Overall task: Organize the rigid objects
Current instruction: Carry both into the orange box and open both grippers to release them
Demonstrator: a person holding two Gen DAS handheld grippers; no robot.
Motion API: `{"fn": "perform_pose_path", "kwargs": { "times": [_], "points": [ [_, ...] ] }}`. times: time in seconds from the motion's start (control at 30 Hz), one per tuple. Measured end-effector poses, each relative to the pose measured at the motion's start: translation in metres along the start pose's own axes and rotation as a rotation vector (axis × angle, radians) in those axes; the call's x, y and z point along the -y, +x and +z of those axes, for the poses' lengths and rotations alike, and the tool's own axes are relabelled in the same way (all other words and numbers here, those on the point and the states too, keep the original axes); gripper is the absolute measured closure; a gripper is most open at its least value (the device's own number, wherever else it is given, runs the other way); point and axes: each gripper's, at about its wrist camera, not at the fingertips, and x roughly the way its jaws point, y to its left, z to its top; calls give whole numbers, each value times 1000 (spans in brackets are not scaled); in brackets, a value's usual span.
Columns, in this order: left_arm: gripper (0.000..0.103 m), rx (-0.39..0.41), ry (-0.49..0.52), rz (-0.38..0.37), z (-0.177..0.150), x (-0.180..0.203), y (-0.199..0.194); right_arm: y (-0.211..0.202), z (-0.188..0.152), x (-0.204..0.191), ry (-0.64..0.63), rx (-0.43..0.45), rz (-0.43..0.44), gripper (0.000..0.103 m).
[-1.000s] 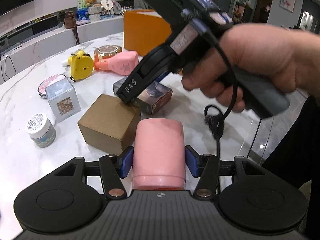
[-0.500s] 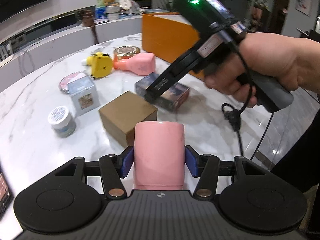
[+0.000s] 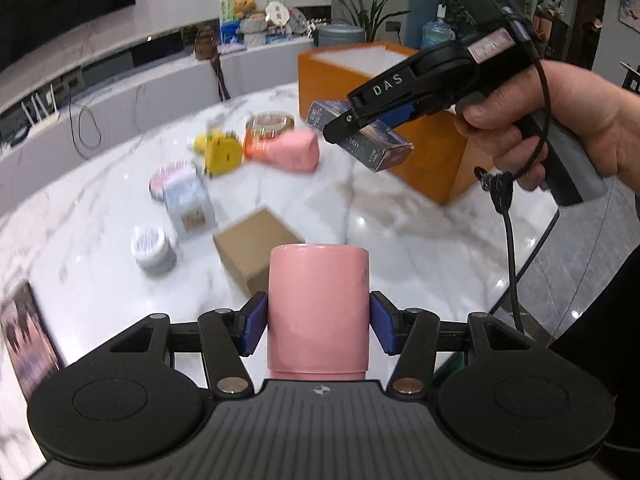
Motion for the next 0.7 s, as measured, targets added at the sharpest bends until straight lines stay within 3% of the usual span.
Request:
{"fn": "perform_pose_path", "kwargs": {
  "times": [0.2,0.4,0.53,0.7],
  "points": [
    [41,64,22,5,56,7,-6,-40,14,12,41,142,49,46],
    [41,104,44,-41,117,29,-2,-70,31,50,155,244,46,46],
    [41,113,32,-100,161,45,12,-87,39,79,196,287,-1,46],
    [41,95,-38,-162,205,61,46,-98,37,105,197,302,-144,46]
  ]
}}
